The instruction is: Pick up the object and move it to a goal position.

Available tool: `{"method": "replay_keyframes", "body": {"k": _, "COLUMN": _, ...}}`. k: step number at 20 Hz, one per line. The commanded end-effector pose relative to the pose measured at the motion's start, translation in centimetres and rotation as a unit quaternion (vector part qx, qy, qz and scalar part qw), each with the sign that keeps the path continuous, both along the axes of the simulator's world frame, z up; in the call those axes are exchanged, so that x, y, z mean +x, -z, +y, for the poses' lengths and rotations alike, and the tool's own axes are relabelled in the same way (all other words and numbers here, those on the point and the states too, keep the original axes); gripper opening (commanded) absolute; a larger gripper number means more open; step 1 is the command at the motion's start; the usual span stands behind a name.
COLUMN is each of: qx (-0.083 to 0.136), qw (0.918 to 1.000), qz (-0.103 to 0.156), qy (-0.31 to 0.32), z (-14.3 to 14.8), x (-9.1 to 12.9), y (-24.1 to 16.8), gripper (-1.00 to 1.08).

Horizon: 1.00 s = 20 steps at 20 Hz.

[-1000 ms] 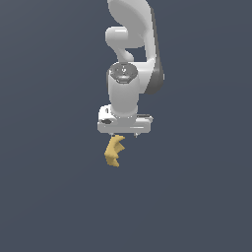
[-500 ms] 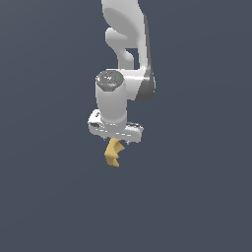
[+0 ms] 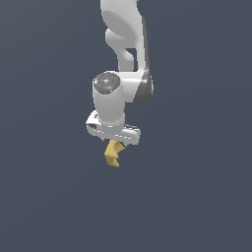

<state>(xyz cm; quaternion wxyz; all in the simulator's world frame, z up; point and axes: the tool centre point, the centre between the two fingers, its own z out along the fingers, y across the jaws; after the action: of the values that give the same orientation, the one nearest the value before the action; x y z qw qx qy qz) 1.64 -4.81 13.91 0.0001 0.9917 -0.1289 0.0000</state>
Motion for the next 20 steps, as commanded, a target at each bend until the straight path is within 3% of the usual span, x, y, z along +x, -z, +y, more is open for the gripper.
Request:
{"method": "replay_keyframes", "body": {"k": 1, "qx": 0.0, "qw": 1.0, "qz": 0.0, "qy": 0.0, "z": 0.0, "x": 0.0, "y": 0.6, "gripper": 1.0}}
{"method": "replay_keyframes", "body": {"k": 14, "qx": 0.0, "qw": 1.0, "qz": 0.0, "qy": 0.003, "z": -0.1, "x": 0.0, "y": 4.8, "gripper": 1.0}}
{"method": "replay_keyframes", "body": {"k": 15, "qx": 0.0, "qw": 1.0, "qz": 0.0, "qy": 0.003, "z": -0.1, "x": 0.0, "y": 4.8, "gripper": -1.0}}
{"method": "replay_keyframes", "body": {"k": 20, "qx": 0.0, "qw": 1.0, "qz": 0.0, "qy": 0.003, "z": -0.1, "x": 0.0, "y": 4.8, "gripper": -1.0}}
